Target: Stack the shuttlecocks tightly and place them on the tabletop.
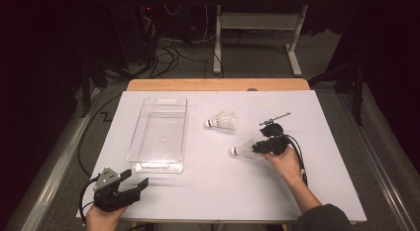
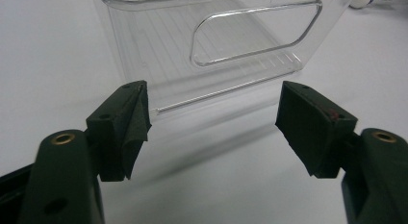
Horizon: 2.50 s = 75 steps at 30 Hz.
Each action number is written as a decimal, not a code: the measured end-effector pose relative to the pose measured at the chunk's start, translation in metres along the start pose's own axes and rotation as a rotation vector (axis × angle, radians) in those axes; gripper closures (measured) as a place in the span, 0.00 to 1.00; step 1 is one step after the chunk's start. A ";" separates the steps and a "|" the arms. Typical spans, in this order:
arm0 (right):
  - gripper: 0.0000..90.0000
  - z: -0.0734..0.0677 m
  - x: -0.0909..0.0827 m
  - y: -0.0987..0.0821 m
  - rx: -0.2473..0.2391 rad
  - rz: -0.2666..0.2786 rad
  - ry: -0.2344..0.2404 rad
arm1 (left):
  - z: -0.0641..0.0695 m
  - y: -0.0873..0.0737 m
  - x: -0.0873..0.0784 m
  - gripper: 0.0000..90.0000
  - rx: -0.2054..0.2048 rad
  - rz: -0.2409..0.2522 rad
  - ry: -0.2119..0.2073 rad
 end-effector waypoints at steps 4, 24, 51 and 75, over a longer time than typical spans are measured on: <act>0.67 0.001 -0.003 -0.002 -0.004 0.010 -0.005 | -0.001 0.000 -0.001 0.32 -0.003 0.005 0.003; 0.65 0.002 -0.027 -0.017 -0.025 0.079 -0.018 | -0.001 0.000 -0.001 0.32 -0.002 0.007 0.009; 0.59 -0.012 -0.045 -0.040 -0.066 0.159 0.006 | 0.000 0.000 0.000 0.32 -0.001 0.008 0.006; 0.61 -0.041 -0.035 -0.041 -0.128 0.136 0.046 | 0.001 0.001 -0.001 0.32 0.002 0.011 0.005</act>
Point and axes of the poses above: each handheld gripper's, and its own axes: x roughly forward along the jaws, y roughly out of its top, z roughly to its right, the point moved 6 cm from there along x, roughly forward along the jaws
